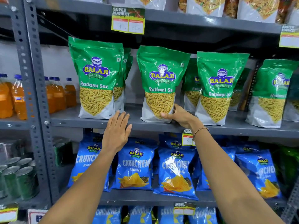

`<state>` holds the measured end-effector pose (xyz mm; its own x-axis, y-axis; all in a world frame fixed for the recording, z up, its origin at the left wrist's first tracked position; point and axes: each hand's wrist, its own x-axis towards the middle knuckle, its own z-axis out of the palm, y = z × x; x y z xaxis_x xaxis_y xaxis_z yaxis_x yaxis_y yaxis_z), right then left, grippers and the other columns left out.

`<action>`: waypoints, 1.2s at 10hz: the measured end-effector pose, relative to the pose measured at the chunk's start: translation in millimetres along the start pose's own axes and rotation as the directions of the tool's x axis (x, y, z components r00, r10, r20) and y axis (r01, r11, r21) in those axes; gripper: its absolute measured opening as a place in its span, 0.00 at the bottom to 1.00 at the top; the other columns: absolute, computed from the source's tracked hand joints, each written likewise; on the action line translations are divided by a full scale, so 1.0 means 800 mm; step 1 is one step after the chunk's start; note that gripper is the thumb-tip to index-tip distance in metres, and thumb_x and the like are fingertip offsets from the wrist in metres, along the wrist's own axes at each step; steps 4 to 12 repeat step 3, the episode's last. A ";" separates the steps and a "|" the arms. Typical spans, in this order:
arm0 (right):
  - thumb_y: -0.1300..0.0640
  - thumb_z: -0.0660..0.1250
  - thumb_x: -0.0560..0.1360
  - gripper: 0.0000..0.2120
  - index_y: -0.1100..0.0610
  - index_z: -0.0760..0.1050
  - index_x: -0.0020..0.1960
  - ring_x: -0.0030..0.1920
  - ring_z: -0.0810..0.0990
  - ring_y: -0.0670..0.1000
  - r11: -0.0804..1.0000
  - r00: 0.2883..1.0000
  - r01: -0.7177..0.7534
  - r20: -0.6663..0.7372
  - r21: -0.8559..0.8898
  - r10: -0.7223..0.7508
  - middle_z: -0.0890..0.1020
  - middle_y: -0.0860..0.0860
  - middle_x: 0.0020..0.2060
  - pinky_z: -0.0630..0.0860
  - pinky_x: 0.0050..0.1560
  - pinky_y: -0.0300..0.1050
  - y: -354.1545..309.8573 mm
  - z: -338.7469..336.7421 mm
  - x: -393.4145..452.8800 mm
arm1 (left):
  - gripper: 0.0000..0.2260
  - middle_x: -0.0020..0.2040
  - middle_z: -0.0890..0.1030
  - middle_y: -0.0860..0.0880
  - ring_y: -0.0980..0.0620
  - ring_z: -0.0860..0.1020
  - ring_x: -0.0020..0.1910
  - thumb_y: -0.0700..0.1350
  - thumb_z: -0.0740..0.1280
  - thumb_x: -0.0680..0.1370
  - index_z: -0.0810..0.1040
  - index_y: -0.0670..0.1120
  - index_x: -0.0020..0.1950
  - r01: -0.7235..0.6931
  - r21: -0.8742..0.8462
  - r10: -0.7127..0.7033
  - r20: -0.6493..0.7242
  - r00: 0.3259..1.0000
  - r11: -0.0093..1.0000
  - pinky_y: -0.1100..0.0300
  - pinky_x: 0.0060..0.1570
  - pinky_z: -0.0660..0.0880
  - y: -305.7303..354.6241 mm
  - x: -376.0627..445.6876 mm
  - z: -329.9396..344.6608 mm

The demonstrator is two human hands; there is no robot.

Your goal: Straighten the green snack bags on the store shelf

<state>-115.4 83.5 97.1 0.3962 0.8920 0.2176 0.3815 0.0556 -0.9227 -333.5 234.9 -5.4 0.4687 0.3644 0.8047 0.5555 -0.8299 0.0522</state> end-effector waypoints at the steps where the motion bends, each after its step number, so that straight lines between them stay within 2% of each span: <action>1: 0.45 0.80 0.56 0.57 0.62 0.53 0.75 0.72 0.67 0.58 0.998 1.000 -0.017 -0.021 -0.068 0.016 0.68 0.58 0.72 0.64 0.73 0.57 -0.005 0.000 -0.008 | 0.26 0.71 0.71 0.43 0.44 0.62 0.74 0.55 0.48 0.81 0.67 0.42 0.72 0.020 -0.021 -0.020 0.028 0.999 1.000 0.48 0.73 0.57 0.004 0.000 -0.007; 2: 0.44 0.75 0.67 0.56 0.61 0.41 0.77 0.76 0.58 0.59 0.981 0.993 -0.021 -0.115 -0.194 -0.002 0.55 0.59 0.77 0.58 0.75 0.56 -0.015 0.011 -0.035 | 0.28 0.75 0.66 0.45 0.46 0.58 0.76 0.57 0.45 0.81 0.62 0.43 0.76 0.070 -0.123 -0.070 0.008 0.998 0.990 0.50 0.74 0.52 0.012 0.002 -0.013; 3: 0.46 0.68 0.75 0.35 0.61 0.59 0.72 0.68 0.65 0.58 0.846 0.869 0.099 -0.368 -0.524 -0.330 0.64 0.59 0.67 0.65 0.69 0.53 -0.014 0.031 -0.088 | 0.27 0.78 0.60 0.46 0.47 0.53 0.77 0.55 0.48 0.82 0.56 0.43 0.78 -0.057 -0.142 0.049 -0.063 0.997 0.988 0.49 0.75 0.52 0.033 0.017 -0.030; 12: 0.46 0.68 0.75 0.35 0.61 0.59 0.72 0.68 0.65 0.58 0.846 0.869 0.099 -0.368 -0.524 -0.330 0.64 0.59 0.67 0.65 0.69 0.53 -0.014 0.031 -0.088 | 0.27 0.78 0.60 0.46 0.47 0.53 0.77 0.55 0.48 0.82 0.56 0.43 0.78 -0.057 -0.142 0.049 -0.063 0.997 0.988 0.49 0.75 0.52 0.033 0.017 -0.030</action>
